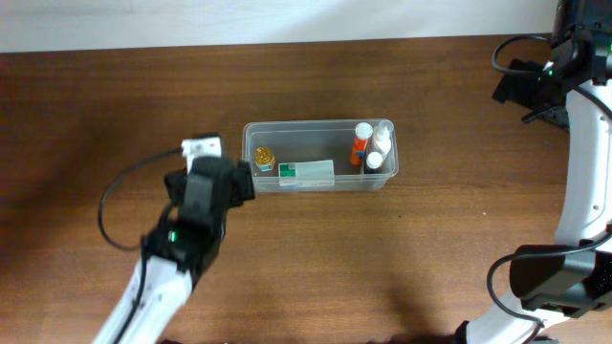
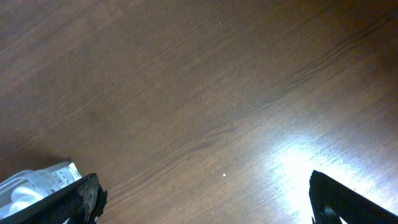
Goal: Pack container
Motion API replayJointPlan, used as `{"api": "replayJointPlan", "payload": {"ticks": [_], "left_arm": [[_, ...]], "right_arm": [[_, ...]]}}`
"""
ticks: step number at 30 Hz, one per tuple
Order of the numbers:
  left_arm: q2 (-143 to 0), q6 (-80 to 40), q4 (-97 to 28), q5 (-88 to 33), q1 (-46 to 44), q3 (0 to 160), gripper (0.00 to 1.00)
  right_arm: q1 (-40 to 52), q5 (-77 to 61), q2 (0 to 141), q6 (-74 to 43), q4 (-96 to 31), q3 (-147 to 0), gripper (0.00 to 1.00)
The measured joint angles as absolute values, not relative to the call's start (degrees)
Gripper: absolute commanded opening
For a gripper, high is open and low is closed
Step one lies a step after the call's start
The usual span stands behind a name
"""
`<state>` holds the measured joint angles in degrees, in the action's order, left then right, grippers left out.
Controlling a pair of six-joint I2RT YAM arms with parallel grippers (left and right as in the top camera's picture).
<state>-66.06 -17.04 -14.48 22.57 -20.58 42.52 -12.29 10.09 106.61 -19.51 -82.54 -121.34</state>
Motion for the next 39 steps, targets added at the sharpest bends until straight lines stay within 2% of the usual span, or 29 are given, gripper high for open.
{"api": "replayJointPlan", "payload": {"ticks": [4, 9, 19, 39], "left_arm": [[-58.0, -17.1, -0.5, 23.4, -20.6, 31.9, 0.99], [-46.7, -17.1, 7.3, 23.5, -20.5, 22.6, 0.99], [-24.0, -17.1, 8.6, 21.3, -16.9, 12.3, 0.99], [-5.6, -17.1, 5.3, 7.6, -7.3, 3.6, 0.99]], "right_arm": [[-12.3, 10.1, 106.6, -19.5, -82.5, -121.3, 0.98], [-12.3, 10.1, 106.6, -19.6, -82.5, -121.3, 0.98], [-12.3, 10.1, 106.6, -19.6, -82.5, -121.3, 0.98], [-12.3, 10.1, 106.6, -19.5, -82.5, -121.3, 0.98]]}}
